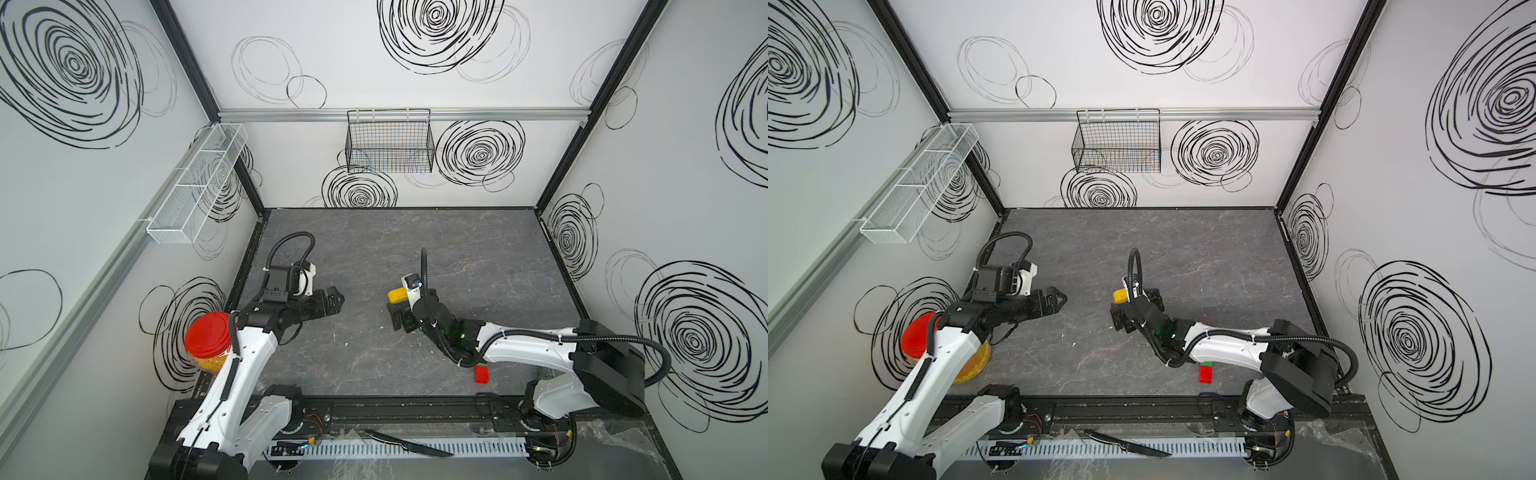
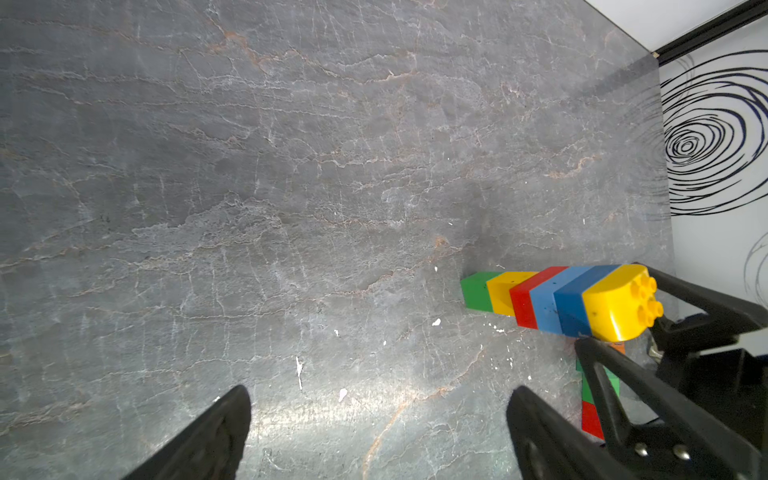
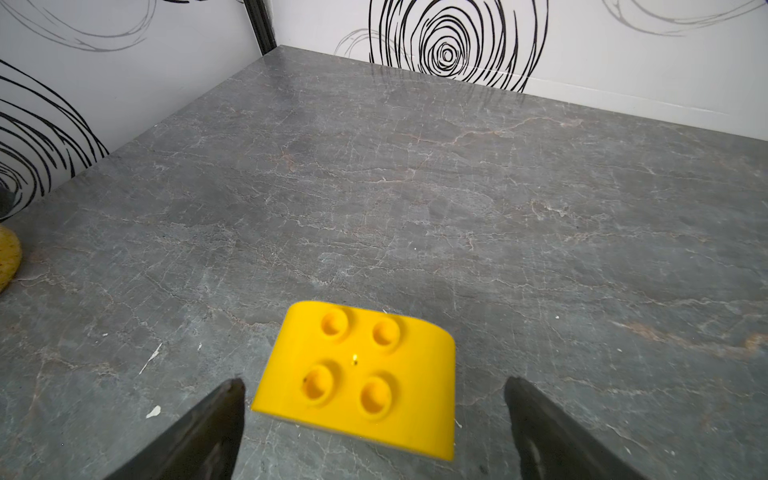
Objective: Assemble an ice cream with lego
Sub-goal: Adjust the lego brick at the center of the board.
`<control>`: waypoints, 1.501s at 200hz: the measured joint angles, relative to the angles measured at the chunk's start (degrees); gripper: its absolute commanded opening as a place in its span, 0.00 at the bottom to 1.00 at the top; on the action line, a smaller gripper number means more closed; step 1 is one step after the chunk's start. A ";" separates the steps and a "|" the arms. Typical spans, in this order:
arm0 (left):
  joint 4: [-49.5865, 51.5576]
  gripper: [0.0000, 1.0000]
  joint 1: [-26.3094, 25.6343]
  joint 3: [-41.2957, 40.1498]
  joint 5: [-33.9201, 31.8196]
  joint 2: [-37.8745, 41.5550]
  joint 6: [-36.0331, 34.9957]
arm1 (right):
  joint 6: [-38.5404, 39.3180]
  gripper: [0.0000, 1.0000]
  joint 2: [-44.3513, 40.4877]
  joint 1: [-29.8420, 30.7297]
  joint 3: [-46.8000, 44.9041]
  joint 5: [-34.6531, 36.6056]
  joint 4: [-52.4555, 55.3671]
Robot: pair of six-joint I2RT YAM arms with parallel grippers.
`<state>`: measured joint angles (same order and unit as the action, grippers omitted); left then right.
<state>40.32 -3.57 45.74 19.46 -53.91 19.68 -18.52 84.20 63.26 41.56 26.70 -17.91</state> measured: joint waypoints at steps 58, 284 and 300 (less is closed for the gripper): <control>0.15 0.99 0.00 0.00 -0.07 0.48 -0.13 | -0.87 0.81 1.40 0.39 0.00 0.35 -0.72; 0.15 0.99 0.55 0.00 -0.28 0.92 -0.17 | -3.87 0.37 -1.68 -2.16 12.07 -0.61 18.27; 0.00 0.99 0.55 0.00 -0.24 0.81 -0.17 | -5.09 0.35 -1.68 -3.85 15.08 -2.62 22.91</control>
<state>40.32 -3.03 45.74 19.22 -53.10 19.51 -23.62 82.52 59.42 56.64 24.08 4.99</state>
